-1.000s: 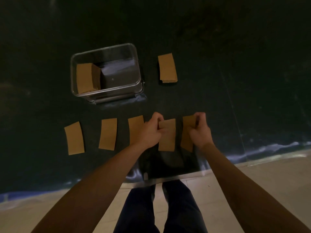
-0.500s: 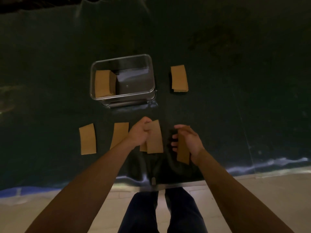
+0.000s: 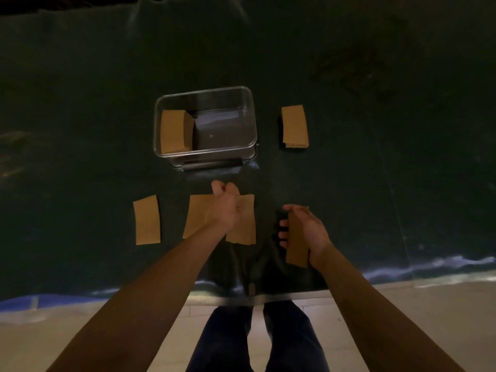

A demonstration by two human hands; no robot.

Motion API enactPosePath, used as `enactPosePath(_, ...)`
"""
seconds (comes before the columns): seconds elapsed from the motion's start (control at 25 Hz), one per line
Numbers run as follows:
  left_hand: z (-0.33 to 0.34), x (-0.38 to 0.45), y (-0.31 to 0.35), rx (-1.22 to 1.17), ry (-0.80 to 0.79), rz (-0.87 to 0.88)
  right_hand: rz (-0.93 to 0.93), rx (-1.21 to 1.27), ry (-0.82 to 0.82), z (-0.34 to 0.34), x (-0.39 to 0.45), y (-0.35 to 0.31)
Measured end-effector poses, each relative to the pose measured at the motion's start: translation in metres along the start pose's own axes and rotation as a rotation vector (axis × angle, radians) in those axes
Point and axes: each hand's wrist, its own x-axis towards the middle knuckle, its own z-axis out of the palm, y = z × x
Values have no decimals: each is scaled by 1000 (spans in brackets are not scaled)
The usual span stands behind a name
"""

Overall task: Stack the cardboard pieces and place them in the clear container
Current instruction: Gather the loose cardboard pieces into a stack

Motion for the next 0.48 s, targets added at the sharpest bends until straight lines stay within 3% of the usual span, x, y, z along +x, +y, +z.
enactPosePath(0.28, -53, 7, -45, -160, -177, -106, -9, -21, -12, 8, 1, 3)
enactPosePath(0.48, -69, 17, -81, 149, -247, -121, 12, -23, -44, 19, 3, 16)
